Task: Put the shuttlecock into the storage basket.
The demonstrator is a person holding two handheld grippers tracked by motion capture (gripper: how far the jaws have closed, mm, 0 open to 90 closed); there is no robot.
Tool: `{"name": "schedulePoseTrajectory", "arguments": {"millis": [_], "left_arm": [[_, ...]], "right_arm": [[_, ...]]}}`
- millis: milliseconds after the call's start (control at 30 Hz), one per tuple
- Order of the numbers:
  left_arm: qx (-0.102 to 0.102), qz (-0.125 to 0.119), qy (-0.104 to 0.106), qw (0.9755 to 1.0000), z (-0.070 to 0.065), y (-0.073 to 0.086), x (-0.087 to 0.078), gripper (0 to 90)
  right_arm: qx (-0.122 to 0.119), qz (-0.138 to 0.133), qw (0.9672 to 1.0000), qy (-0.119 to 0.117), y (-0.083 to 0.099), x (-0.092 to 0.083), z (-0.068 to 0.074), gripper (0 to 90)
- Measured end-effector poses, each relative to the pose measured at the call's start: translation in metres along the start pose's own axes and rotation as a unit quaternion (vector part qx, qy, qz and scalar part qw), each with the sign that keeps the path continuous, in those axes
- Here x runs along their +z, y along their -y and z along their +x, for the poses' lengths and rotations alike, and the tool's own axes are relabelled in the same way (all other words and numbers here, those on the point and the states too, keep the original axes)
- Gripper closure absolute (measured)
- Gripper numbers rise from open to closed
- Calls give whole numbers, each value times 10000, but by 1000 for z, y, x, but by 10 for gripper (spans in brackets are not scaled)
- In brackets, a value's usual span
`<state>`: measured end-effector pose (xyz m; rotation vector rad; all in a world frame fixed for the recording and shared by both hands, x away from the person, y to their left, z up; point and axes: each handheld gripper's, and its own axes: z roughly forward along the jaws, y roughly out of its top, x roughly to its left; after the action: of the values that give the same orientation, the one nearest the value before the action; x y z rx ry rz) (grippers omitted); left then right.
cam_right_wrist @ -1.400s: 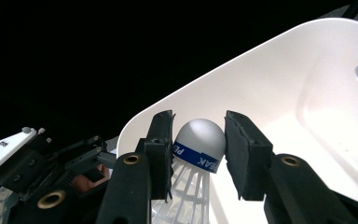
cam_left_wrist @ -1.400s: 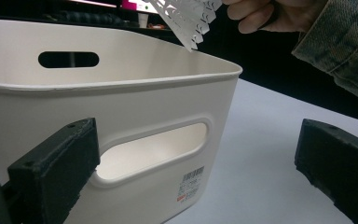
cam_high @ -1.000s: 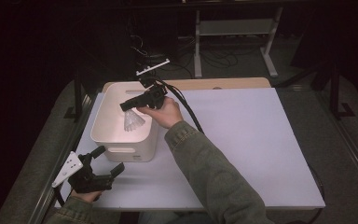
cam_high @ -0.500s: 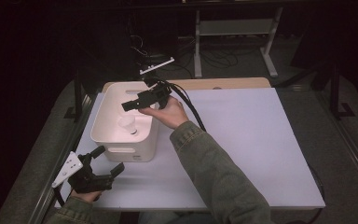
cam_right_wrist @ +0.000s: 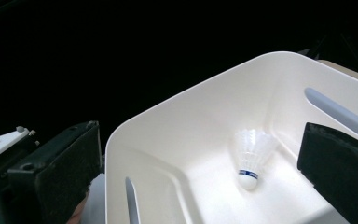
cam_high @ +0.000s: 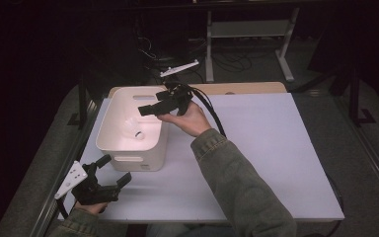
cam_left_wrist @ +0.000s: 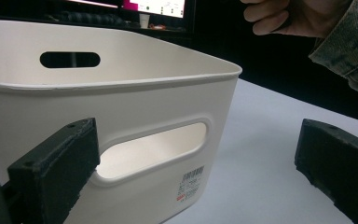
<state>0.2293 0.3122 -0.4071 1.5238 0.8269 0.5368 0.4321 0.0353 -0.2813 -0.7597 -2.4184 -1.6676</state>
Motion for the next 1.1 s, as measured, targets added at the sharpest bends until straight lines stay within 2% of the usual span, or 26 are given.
{"name": "schedulePoseTrajectory", "arguments": {"millis": [233, 500, 567, 600, 867, 1033, 1100], "left_arm": [[6, 13, 0, 10000, 0, 0, 0, 0], [11, -20, -11, 10000, 1, 0, 0, 0], [7, -22, -15, 10000, 0, 0, 0, 0], [120, -22, 3, 9999, 2, 0, 0, 0], [60, -40, -18, 10000, 0, 0, 0, 0], [64, -31, -23, 10000, 0, 0, 0, 0], [53, -41, -20, 10000, 0, 0, 0, 0]], "right_arm": [[-21, 14, 9998, 212, 7, -15, -7, 0], [70, -82, 9996, 273, 14, -34, -15, 0], [46, -91, 9993, 355, 18, -40, -17, 0], [65, -76, 9993, 361, 19, -43, -17, 0], [32, -82, 9991, 405, 28, -59, -19, 0], [0, -23, 9987, 511, 34, -65, -23, 0], [-9, -88, 9987, 498, 37, -69, -25, 0]]}}
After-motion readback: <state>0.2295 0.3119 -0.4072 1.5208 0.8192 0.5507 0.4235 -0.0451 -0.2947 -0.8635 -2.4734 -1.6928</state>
